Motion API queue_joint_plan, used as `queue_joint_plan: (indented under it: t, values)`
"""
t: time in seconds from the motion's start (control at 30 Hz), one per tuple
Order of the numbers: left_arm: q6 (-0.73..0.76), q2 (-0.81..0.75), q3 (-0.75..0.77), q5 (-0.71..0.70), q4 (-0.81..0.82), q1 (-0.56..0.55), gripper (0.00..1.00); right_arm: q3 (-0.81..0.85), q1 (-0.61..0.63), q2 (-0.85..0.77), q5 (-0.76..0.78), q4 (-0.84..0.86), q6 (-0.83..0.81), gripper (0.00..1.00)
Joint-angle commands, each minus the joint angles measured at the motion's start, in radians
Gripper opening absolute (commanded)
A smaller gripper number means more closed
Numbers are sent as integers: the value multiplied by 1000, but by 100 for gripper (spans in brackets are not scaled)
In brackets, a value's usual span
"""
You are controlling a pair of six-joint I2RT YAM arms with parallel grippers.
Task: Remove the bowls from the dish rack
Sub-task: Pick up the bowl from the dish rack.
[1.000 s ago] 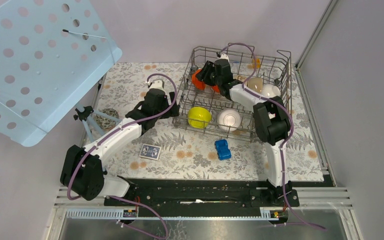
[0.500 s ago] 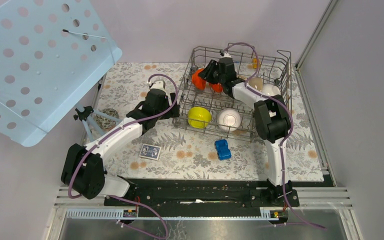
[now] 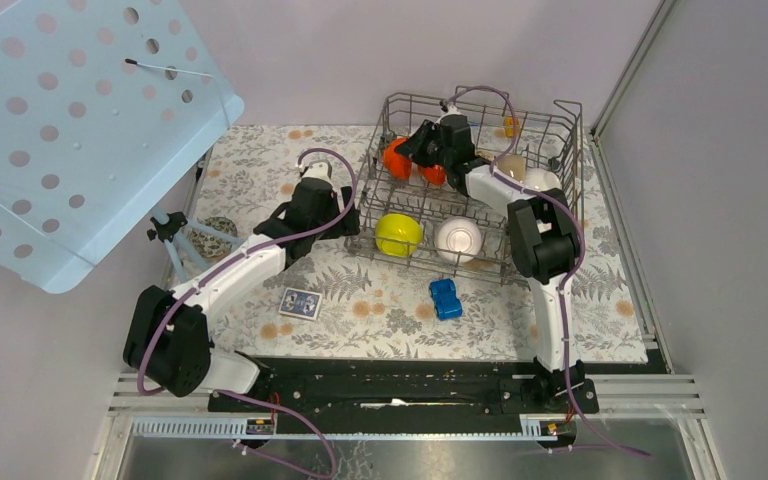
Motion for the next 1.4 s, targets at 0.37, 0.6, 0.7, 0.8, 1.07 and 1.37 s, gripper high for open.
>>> queue_joint_plan:
  t: [0.37,0.6,0.7,0.8,1.07,1.37]
  values:
    - [17,7,35,2,28,4,83,4,-29,-30,-152,160,113,0]
    - [17,21,40,-16,20,5,82,-29,-44,-74,-198,203,143,0]
    - [17,23,41,-23,17,5,82,-47,-50,-89,-215,229,159,0]
    - [17,26,41,-29,14,5,82,-77,-56,-99,-235,284,200,0]
    - [17,42,44,-43,6,5,82,-141,-78,-95,-287,496,361,0]
    - [14,47,46,-47,3,5,82,-167,-94,-110,-313,581,420,0]
